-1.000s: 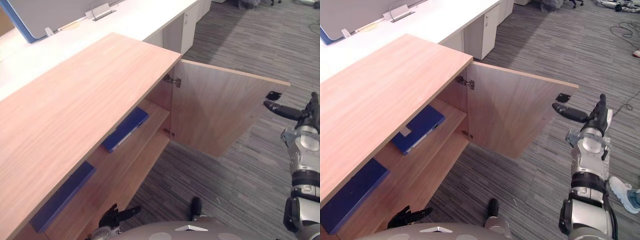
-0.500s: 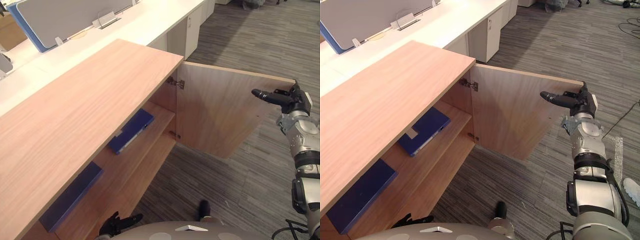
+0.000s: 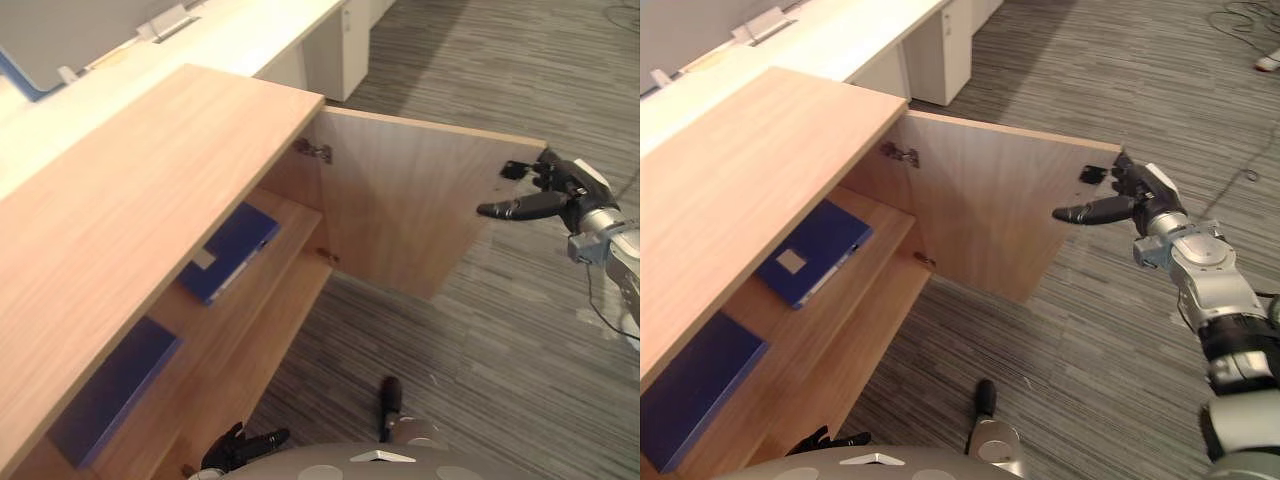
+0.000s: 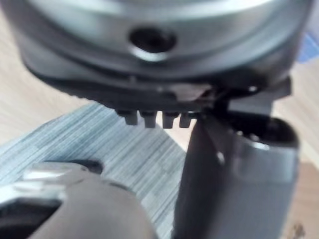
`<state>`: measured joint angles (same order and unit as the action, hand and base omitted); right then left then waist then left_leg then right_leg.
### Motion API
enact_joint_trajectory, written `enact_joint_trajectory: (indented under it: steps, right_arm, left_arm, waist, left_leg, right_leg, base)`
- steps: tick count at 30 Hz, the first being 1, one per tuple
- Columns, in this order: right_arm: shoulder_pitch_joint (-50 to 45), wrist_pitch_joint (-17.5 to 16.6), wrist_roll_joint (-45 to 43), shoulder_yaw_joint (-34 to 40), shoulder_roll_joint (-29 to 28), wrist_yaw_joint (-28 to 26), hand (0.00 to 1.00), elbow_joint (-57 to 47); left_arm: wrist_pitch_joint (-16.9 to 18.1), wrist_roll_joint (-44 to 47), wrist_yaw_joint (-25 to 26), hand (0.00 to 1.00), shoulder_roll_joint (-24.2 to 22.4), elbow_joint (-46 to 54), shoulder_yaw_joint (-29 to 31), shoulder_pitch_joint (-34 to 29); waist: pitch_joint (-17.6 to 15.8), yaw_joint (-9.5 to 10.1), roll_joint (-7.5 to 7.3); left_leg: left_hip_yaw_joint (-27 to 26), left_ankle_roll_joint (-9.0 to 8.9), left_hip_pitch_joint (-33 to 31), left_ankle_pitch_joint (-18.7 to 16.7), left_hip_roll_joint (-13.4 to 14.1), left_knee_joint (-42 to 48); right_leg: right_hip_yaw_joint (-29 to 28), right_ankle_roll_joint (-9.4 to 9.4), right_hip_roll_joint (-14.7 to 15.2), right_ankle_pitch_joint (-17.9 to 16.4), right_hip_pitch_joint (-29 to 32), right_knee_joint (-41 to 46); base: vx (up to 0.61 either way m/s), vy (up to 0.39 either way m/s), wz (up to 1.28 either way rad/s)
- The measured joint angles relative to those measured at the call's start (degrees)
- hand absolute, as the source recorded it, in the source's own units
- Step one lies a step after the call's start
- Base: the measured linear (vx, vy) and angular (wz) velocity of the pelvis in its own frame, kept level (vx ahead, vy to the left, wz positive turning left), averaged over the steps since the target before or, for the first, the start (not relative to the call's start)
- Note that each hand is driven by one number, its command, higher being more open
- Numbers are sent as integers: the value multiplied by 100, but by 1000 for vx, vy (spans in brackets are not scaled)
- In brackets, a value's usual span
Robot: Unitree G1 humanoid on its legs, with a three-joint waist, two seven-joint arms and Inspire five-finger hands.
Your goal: Walk over to the cabinet, pick up the folder, carry it to the office cabinet, place the folder inside the office cabinet, then close the office cabinet door
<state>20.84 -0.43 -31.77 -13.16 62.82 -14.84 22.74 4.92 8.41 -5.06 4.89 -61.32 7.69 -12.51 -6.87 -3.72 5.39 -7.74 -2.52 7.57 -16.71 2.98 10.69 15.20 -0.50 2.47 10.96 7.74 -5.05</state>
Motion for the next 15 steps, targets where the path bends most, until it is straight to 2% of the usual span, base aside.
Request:
enact_joint_trajectory:
  steps: [2, 5, 6, 7, 8, 9, 11, 14, 15]
  right_arm:
    - [-675, 9, -2, 65, 504, -348, 100, -1114]
    - [-1425, 8, -1, 294, 858, -806, 100, -2159]
    - [-1999, 4, -1, 397, 957, -1196, 100, -2813]
    - [-2149, -1, 0, 375, 953, -1334, 100, -2986]
    - [-2321, -65, -24, 382, 973, -1439, 100, -3171]
    - [-2602, -190, -15, 472, 979, -1716, 100, -3517]
    - [-2935, -267, 117, 342, 1007, -2177, 100, -3957]
    - [-3726, -44, 614, -277, 1108, -2825, 100, -4213]
    - [-3845, 19, 694, -339, 1108, -2913, 100, -4212]
  left_arm:
    - [8, -41, -61, 100, 0, -2, 13, -3]
    - [32, -229, -153, 100, 43, -2, 58, -6]
    - [35, -231, -180, 100, 73, -8, 133, -2]
    - [36, -233, -168, 100, 39, -28, 145, -3]
    - [63, -232, -178, 100, -29, -55, 161, -14]
    - [153, -232, -194, 100, 41, -113, 190, 19]
    - [100, -238, -298, 100, 155, -173, 171, 121]
    - [128, -234, -319, 100, 161, -108, 170, 210]
    - [121, -235, -320, 100, 157, -113, 167, 208]
  waist:
    - [-17, -124, -57]
    - [7, -205, -151]
    - [83, -215, -238]
    - [203, -204, -97]
    - [234, -200, -59]
    - [260, -286, -141]
    - [318, -244, -266]
    - [312, 5, -353]
    - [311, 34, -354]
  left_leg:
    - [-31, -4, -6, 11, 62, 15]
    - [-168, 10, -15, 41, 77, 8]
    - [-330, 93, -62, 105, 96, -23]
    - [-370, 143, -121, 138, 218, -92]
    - [-341, 130, -137, 109, 298, -218]
    - [-364, -11, -84, -13, 282, -379]
    - [-396, -36, -120, 58, 271, -381]
    - [-417, -39, -108, 55, 239, -380]
    - [-426, -39, -110, 54, 229, -380]
  right_leg:
    - [-124, 10, -108, -7, 54, 0]
    - [-284, 10, -188, -8, 146, 0]
    - [-294, -100, -218, -166, 245, 3]
    - [-264, -57, -291, -200, 343, 120]
    - [-303, 166, -349, -225, 537, 560]
    - [-445, 176, -359, -368, 601, 706]
    - [-457, 154, -391, 7, 299, 22]
    - [-465, 145, -356, 30, 297, 1]
    - [-473, 140, -346, 34, 299, 1]
  base:
    - [9, -78, -37]
    - [-16, -27, -41]
    - [-35, -23, -40]
    - [-20, -21, -36]
    - [91, 23, -12]
    - [99, 29, -11]
    - [26, 0, -5]
    - [-59, 69, 4]
    - [-24, 97, -2]
